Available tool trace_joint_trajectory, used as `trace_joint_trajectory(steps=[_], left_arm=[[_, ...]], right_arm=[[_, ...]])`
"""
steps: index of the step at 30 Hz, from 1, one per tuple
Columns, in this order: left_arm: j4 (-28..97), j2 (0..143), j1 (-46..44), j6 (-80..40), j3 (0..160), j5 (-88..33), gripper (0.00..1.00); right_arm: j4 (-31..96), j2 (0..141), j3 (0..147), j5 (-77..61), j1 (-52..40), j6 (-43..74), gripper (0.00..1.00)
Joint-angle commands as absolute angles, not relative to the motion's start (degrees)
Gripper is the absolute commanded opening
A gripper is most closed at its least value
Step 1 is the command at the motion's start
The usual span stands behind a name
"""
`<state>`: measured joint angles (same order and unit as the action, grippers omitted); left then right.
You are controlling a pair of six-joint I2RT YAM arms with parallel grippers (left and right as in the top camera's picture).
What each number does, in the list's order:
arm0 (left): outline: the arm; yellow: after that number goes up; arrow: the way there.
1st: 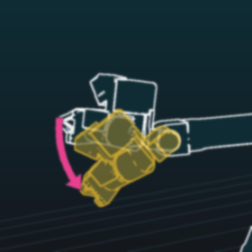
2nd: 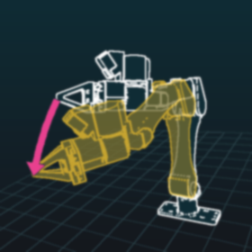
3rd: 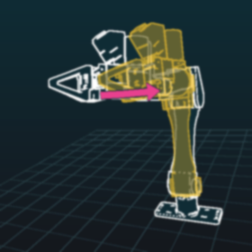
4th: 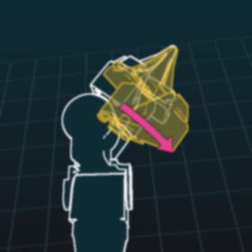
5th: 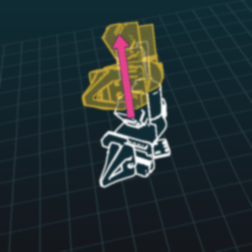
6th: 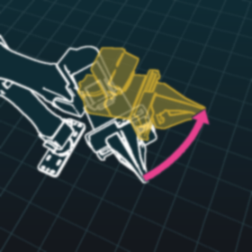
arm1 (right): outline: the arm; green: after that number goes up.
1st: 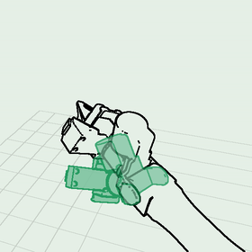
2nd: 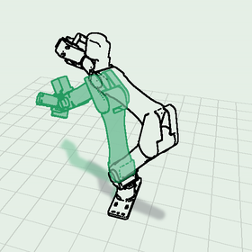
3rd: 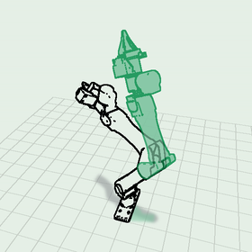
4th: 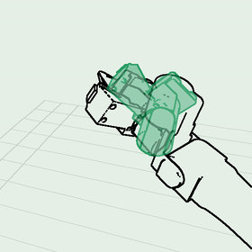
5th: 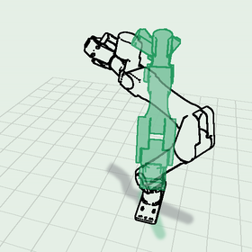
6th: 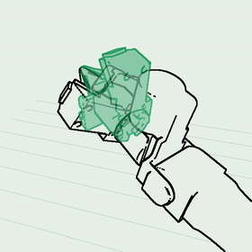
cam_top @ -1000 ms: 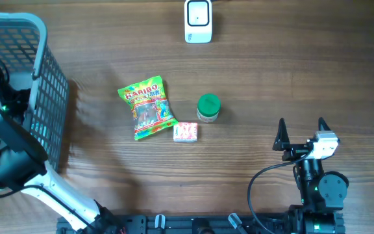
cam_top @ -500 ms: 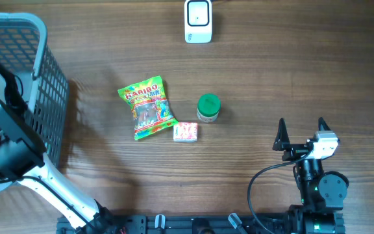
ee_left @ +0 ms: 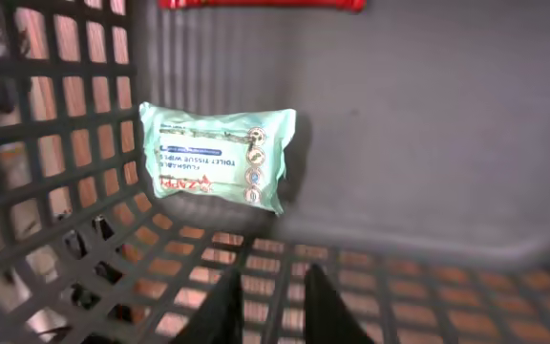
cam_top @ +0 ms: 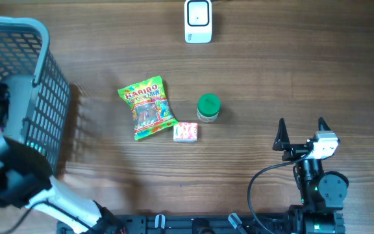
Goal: Scan the item barcode
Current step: 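Reach into the basket and grasp the mint-green wipes pack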
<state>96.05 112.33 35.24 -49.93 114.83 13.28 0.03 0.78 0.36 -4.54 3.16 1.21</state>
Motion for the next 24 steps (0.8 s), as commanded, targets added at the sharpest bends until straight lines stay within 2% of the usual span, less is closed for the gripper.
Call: trace_joint_trajectory(steps=[1,6,10,20,24], left_arm=[[96.5,110.1,35.5,-49.7,113.4,12.3,1.0],[85.1,110.1,35.5,-50.6,95.2,14.0,1.0],[77.9,111.6,35.5,-50.6,86.8,18.9,1.0],[73.3,117.0,35.5,-50.5,84.4,20.8,1.0],[70.4,117.3,36.0,-51.9,77.4,22.9,1.0]], right_arm=[[-0.1,0.4,0.3,-5.0,3.2,1.6,1.0],[-0.1,0.4,0.3,-5.0,3.2,1.6,1.0],[-0.1,0.4,0.3,-5.0,3.2,1.6,1.0],[-0.1,0.4,0.3,-5.0,3.2,1.6,1.0],[-0.1,0.4,0.3,-5.0,3.2,1.6,1.0]])
